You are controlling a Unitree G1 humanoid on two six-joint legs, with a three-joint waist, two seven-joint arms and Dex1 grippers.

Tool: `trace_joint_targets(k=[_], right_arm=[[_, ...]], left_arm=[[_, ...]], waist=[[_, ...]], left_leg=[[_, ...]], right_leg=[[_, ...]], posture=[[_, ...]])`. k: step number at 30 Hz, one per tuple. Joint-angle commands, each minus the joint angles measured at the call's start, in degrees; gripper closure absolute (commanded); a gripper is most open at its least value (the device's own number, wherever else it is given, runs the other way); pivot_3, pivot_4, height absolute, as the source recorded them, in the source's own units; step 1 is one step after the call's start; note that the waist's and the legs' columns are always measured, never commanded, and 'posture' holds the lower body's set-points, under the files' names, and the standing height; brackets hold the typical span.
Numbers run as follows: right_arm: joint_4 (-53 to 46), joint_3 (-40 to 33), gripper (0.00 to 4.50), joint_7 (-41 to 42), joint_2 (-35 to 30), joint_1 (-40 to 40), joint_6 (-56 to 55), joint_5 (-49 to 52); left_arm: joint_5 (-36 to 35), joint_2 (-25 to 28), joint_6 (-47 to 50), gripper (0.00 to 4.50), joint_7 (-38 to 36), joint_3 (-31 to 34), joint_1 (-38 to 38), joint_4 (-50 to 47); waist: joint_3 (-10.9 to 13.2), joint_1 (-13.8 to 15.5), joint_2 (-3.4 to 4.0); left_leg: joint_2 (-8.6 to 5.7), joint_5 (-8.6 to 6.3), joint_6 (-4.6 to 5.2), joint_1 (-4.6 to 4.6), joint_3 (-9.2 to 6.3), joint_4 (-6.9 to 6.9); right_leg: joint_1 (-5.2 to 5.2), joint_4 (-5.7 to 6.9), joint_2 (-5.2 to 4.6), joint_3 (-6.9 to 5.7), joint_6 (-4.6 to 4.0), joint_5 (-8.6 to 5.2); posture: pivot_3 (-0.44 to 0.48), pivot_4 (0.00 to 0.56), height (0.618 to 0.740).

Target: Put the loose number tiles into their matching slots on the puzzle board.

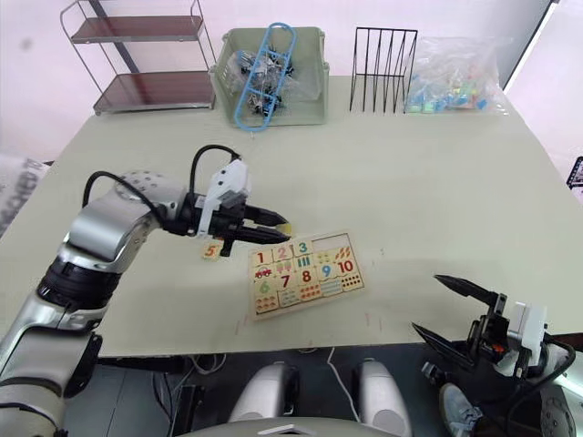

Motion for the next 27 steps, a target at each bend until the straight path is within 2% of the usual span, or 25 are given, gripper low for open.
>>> trace_joint_targets(k=[1,4,9,16,27], right_arm=[[-2.91,-1.59,0.0,-0.82,0.21,0.9,-1.25,1.07],[-3.21,-1.41,0.0,-1.22,0.28,1.12,-1.33,0.96],[-3.69,-0.82,0.0,-2.05,0.45,0.78,-1.25,0.7],[-3.24,0.91,0.0,-2.56,0.83,-0.51,-1.3,-0.13],[-2.69,2.43,0.0,-2.9,1.57,-1.89,-1.43,-0.88]], left_arm=[[3.27,-1.22,-1.3,3.53,0.05,-3.09,-2.34,0.5],[4.09,-3.07,-1.1,3.53,0.54,-4.28,-3.49,0.75],[3.01,-4.22,5.09,3.53,-1.84,-6.93,-6.4,-0.4],[9.05,-4.74,8.3,3.53,-1.5,-14.62,-11.45,1.24],[15.91,-8.11,12.47,3.53,-0.05,-22.22,-16.81,3.73]], waist=[[0.0,-0.02,0.0],[0.0,0.05,0.0],[0.0,0.07,-0.01],[0.0,0.08,-0.01],[0.01,0.05,0.0]], left_leg=[[0.0,0.0,0.0,0.01,0.02,0.0],[0.0,0.0,0.0,0.0,0.03,0.0],[-0.01,0.0,0.0,-0.02,0.0,0.01],[-0.02,0.0,0.0,-0.03,-0.03,0.01],[-0.05,0.0,0.0,-0.1,-0.1,0.04]], right_leg=[[0.0,0.0,0.0,0.02,0.0,0.0],[0.0,0.0,0.01,0.05,0.01,0.0],[0.0,0.0,0.01,0.05,0.01,0.0],[0.0,0.0,0.03,0.04,0.01,0.0],[-0.01,-0.01,0.08,0.1,0.01,0.0]], posture=[[0.0,0.15,0.74],[0.0,0.15,0.74],[0.0,0.15,0.74],[0.0,0.15,0.74],[0.0,0.15,0.74]])
